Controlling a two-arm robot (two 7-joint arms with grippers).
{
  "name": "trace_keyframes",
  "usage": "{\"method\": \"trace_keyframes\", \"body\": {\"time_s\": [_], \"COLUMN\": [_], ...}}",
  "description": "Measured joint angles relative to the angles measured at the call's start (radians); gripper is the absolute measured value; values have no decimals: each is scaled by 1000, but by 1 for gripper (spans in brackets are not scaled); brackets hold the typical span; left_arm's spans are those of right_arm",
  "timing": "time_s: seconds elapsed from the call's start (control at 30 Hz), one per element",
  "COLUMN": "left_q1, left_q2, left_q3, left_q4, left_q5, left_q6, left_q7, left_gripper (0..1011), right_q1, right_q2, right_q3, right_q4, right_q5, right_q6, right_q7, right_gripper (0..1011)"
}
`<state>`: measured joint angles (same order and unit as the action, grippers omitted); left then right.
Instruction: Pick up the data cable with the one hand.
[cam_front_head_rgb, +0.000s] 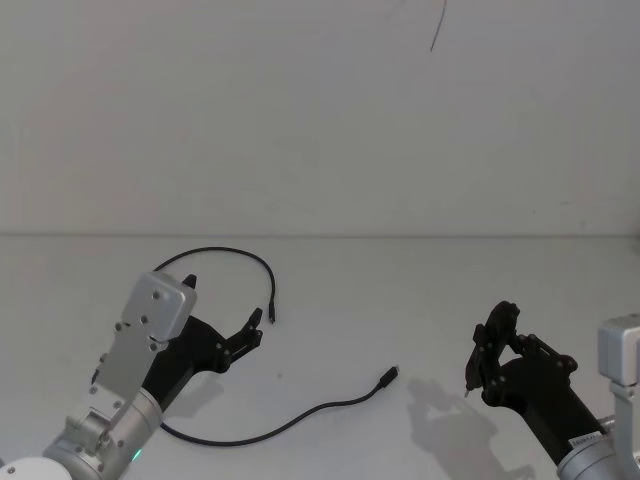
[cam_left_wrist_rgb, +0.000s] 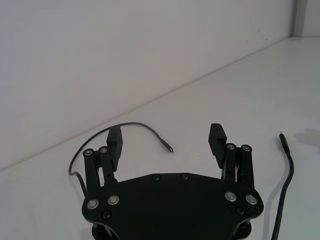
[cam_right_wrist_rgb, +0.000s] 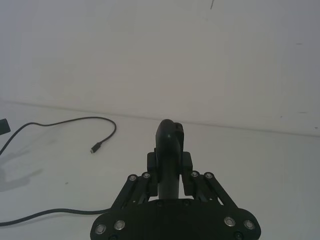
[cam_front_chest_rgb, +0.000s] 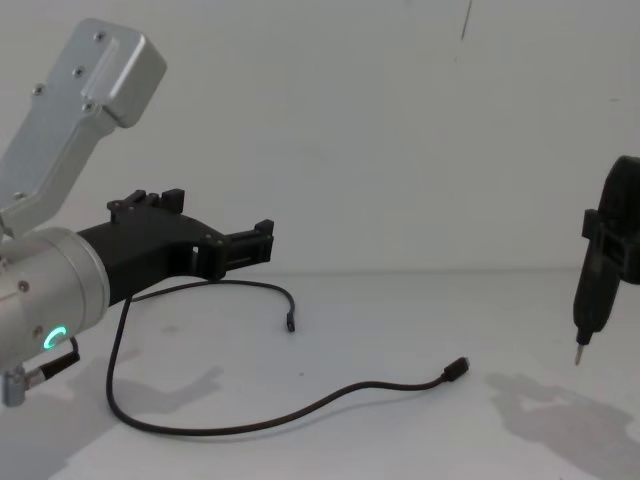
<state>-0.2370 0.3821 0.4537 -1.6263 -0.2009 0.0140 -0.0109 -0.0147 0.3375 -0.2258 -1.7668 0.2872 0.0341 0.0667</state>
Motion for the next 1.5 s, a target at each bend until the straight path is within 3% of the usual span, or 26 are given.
{"method": "trace_keyframes", "body": {"time_s": [1.3, 1.5], "left_q1": [-1, -7], "left_q2": [0, 1], "left_q3": [1, 11], "left_q4": [1, 2], "left_q5": [1, 0], "left_q6": [0, 9], "left_q7": [-2, -29], "left_gripper": [1001, 1000], "right_q1": [0, 0], "right_q2": [0, 0], "right_q3": [0, 0], "right_q4": [0, 0], "right_q5": [0, 0], "right_q6": [0, 0], "right_q7": [0, 0], "right_gripper": [263, 263]}}
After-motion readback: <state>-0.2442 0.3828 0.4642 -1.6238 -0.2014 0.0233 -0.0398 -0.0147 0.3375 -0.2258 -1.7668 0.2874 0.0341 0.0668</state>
